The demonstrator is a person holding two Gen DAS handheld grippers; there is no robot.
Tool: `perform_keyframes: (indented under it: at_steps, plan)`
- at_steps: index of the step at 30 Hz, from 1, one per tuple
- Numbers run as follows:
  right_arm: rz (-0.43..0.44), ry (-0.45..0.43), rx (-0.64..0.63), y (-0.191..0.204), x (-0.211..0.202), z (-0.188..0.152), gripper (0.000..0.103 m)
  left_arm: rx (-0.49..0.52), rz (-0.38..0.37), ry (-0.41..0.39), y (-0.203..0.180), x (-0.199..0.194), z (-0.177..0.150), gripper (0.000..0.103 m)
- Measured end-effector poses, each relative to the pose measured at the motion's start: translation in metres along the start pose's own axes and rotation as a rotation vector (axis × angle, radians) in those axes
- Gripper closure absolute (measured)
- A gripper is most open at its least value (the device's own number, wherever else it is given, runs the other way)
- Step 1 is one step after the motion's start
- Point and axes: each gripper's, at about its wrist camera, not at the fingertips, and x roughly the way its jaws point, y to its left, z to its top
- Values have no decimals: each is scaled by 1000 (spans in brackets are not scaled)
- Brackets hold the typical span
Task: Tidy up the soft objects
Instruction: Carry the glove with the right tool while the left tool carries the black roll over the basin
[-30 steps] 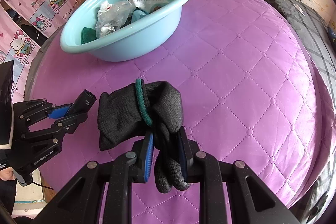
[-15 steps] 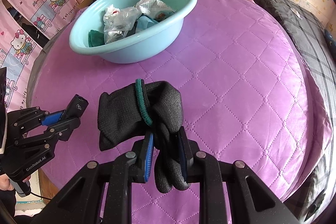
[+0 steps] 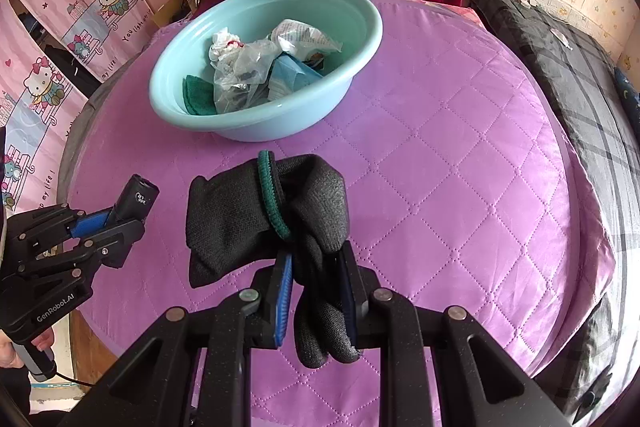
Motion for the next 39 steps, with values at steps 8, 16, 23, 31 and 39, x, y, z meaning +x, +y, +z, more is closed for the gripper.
perform_keyframes:
  at_steps: [8, 16, 23, 31, 39]
  plan:
    - [0, -16, 14, 3, -20, 25, 81, -34, 8, -24, 4, -20, 17, 83]
    - [-7, -40, 4, 10, -31, 56, 81, -27, 28, -51, 6, -33, 43, 82]
    - [-7, -54, -6, 14, -31, 85, 81, -17, 24, -67, 11, -35, 66, 82]
    - [6, -59, -1, 13, -23, 120, 80, -13, 25, -81, 19, -29, 95, 82]
    - [12, -56, -10, 15, -5, 157, 79, -19, 30, -72, 29, -12, 120, 82]
